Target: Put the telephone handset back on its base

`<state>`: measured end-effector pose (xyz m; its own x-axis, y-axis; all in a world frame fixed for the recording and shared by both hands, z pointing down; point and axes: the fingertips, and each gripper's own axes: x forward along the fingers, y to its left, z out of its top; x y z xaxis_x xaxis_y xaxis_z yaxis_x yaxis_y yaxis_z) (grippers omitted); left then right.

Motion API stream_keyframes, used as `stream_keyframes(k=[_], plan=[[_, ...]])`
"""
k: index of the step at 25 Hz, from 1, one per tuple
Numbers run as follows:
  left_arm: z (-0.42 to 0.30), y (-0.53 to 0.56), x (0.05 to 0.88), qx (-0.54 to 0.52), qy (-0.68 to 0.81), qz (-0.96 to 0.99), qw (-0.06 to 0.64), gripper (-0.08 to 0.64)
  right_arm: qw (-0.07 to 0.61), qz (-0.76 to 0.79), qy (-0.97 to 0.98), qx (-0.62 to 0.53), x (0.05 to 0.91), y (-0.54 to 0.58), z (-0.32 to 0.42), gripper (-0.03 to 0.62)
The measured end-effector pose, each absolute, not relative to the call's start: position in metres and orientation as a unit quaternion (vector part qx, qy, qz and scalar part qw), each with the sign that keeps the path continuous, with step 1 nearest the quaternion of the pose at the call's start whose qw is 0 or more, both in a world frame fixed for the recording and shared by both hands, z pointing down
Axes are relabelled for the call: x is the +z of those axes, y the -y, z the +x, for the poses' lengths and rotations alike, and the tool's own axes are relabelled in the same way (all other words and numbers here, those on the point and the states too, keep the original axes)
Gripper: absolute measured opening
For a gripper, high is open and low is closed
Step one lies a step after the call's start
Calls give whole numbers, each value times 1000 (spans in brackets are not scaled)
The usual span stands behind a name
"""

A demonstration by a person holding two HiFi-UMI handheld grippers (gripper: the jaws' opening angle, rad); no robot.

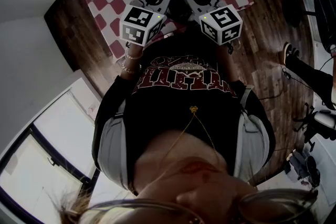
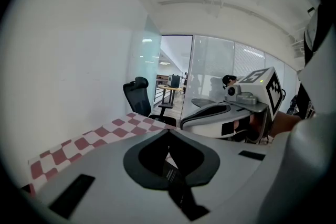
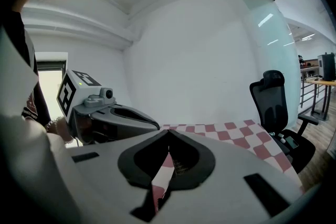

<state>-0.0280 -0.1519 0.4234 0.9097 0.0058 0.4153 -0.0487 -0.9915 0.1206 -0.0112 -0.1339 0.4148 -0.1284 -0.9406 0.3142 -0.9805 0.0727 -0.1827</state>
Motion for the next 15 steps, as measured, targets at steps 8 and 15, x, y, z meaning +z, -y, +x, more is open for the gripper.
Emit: stream_keyframes(k=[8,15], plan=[[-25,149,421,208,9,977,49,11,53,662,727,173,414,130,-10,20],[-24,148,423,209,14,976,50,11,51,661,727,179,416,127,-7,20]])
